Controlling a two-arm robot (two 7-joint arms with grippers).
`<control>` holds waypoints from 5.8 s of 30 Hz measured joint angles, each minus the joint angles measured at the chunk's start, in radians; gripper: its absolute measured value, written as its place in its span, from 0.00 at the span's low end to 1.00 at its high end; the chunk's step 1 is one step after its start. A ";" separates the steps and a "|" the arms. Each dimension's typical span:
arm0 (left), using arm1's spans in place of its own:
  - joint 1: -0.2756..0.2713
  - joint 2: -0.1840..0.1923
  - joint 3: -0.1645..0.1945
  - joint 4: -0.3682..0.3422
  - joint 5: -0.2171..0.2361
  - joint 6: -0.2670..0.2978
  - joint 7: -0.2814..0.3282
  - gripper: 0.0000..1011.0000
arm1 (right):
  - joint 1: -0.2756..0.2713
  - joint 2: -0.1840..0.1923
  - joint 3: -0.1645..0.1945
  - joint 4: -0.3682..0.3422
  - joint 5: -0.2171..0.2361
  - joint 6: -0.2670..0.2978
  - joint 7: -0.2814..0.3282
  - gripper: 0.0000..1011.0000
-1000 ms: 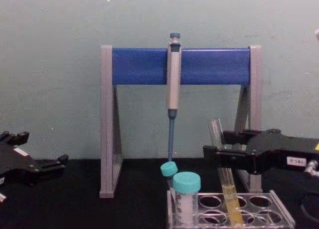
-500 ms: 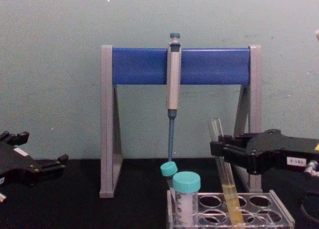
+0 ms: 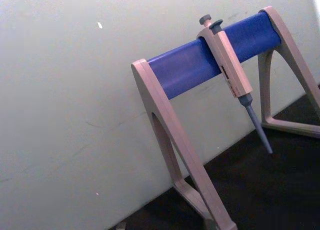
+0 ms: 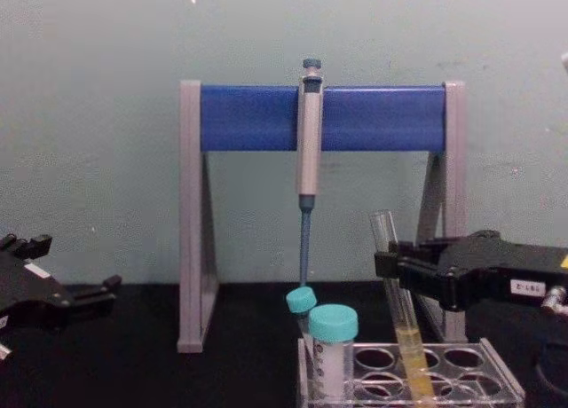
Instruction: Pick up the test tube from the test tube rack, shake it, then place it back into the test tube rack.
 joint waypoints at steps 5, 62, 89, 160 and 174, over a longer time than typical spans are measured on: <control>0.000 0.000 0.000 0.000 0.000 0.000 0.000 0.99 | 0.000 0.000 0.000 0.000 0.000 0.000 0.000 0.22; 0.000 0.000 0.000 0.000 0.000 0.000 0.000 0.99 | -0.090 -0.009 0.184 -0.122 0.188 -0.230 0.062 0.23; 0.000 0.000 0.000 0.000 0.000 0.000 0.000 0.99 | -0.141 0.142 0.150 -0.279 -0.162 -0.212 -0.239 0.23; 0.000 0.000 0.000 0.000 0.000 0.000 0.000 0.99 | -0.041 0.091 0.147 -0.125 0.339 -0.018 0.160 0.22; 0.000 0.000 0.000 0.000 0.000 0.000 0.000 0.99 | -0.083 0.230 0.144 -0.228 0.168 -0.019 -0.030 0.22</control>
